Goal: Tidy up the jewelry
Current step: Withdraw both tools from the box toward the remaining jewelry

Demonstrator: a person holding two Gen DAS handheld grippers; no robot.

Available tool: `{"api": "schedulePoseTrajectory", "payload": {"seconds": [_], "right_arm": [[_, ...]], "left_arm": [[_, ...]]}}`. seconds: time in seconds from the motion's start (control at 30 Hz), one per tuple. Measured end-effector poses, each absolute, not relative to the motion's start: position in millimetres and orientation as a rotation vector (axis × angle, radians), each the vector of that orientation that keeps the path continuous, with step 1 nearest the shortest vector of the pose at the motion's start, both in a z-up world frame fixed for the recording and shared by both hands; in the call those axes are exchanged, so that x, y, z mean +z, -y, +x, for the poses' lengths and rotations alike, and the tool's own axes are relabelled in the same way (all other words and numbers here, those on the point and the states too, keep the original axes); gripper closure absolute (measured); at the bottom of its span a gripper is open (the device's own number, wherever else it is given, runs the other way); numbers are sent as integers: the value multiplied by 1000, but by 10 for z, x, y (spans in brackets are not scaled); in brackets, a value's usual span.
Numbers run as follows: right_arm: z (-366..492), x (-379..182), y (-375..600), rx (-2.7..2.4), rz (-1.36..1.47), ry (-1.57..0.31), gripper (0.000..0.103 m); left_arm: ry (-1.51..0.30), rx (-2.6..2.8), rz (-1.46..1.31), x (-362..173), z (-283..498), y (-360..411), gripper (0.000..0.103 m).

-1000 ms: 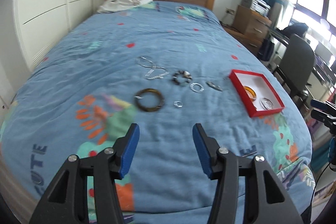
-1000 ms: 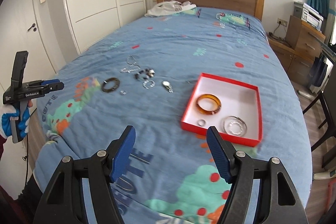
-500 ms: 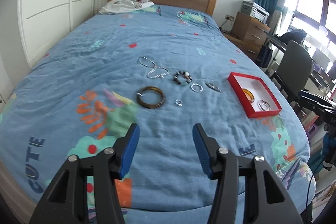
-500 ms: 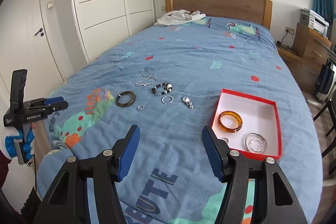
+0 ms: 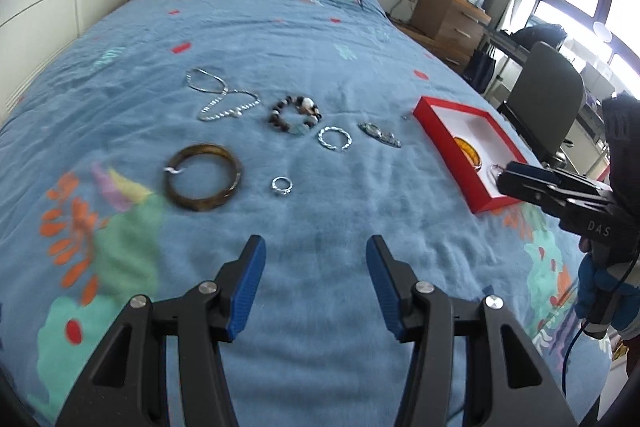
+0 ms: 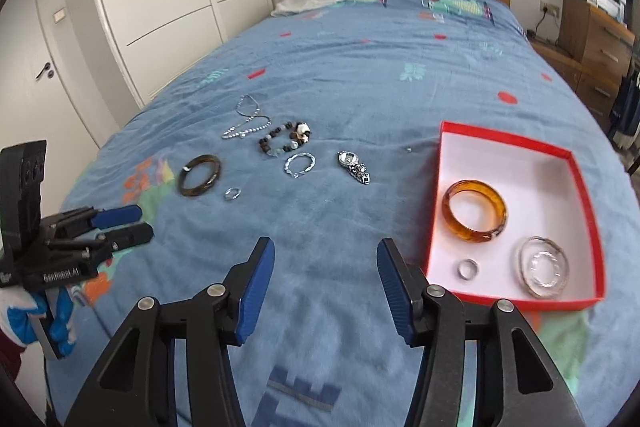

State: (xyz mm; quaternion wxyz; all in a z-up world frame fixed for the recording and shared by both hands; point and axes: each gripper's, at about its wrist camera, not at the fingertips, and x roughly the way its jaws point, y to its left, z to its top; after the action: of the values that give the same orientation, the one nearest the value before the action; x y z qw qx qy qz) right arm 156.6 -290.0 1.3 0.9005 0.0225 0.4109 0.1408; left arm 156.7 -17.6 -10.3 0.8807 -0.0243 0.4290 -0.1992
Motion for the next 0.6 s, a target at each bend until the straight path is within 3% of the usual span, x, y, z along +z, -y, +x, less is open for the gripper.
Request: {"api": "schedulePoseTrajectory", "payload": {"seconds": [0.37,0.6], "right_arm": [[2154,-346,2636,333,64,-897,51],[2506,-599,2509,369,83,-931,54]], "left_arm": [[-935,-447,-45,-487,2086,283,54],[-952,-471,-17,-693,2331,316,67]]}}
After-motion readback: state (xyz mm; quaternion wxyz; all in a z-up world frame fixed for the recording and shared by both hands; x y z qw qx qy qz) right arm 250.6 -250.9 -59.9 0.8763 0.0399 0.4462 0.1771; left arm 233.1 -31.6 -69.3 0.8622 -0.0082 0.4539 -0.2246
